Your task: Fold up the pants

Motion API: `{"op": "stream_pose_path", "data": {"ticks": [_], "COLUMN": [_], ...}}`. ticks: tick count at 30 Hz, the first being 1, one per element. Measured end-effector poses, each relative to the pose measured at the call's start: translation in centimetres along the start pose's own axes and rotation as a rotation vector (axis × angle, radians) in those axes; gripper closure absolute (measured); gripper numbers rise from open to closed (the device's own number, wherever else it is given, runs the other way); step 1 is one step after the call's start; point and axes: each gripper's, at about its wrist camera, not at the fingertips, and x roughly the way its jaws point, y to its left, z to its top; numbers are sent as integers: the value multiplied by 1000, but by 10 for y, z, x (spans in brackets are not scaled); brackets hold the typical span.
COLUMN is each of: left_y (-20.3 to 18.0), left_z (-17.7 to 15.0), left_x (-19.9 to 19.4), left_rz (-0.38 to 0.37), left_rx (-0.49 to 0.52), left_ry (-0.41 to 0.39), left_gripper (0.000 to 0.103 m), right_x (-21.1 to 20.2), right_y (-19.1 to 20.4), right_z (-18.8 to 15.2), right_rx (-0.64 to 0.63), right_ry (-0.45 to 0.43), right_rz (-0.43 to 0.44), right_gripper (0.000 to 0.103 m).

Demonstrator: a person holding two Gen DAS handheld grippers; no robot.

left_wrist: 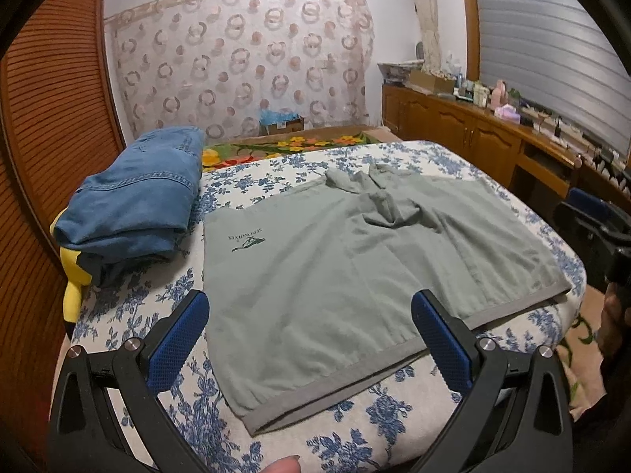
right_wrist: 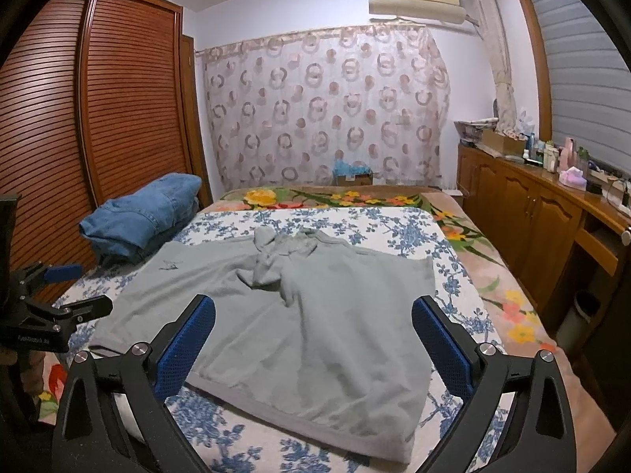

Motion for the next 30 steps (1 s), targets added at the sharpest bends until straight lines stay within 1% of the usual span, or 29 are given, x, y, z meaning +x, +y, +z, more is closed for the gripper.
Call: {"op": "stream_pose_path", "data": {"ticks": [4, 10, 15, 17, 18, 19, 21, 23, 24, 26, 30], "left_y": [-2, -9, -14, -14, -14, -14, -15, -15, -14, -13, -10], "left_z": [3, 9, 12, 13, 13, 14, 13, 14, 14, 13, 8], "left_x": [9, 20, 28, 32, 33, 35, 39, 44, 47, 53, 63], "left_rz": [-16, -45, -71, -82, -91, -96, -104, -113, -120, -128, -117], "left_rx": [18, 56, 72, 67, 64, 64, 66, 68, 66, 59, 60], "left_ry": [15, 43, 63, 74, 78, 82, 95, 110, 119, 140, 169], "left_gripper": [0, 0, 0, 0, 0, 0, 0, 0, 0, 0, 0], "right_x": [3, 12, 21, 26, 31, 34, 42, 51, 55, 66, 87], "right_y": [-4, -15, -29, -35, -40, -43, -47, -50, -51, -55, -63], "right_z": [3, 10, 20, 23, 26, 28, 31, 34, 36, 41, 55], "right_rx": [-17, -29, -29, -30, -30, -31, -29, -23, -18, -6, 32], "right_ry": [16, 43, 83, 99, 114, 125, 154, 185, 205, 245, 312], "right_rz": [-10, -23, -39, -43, -51, -52, -44, -37, -31, -18, -1], "right_gripper": [6, 13, 26, 34, 36, 41, 47, 56, 59, 64, 68]}}
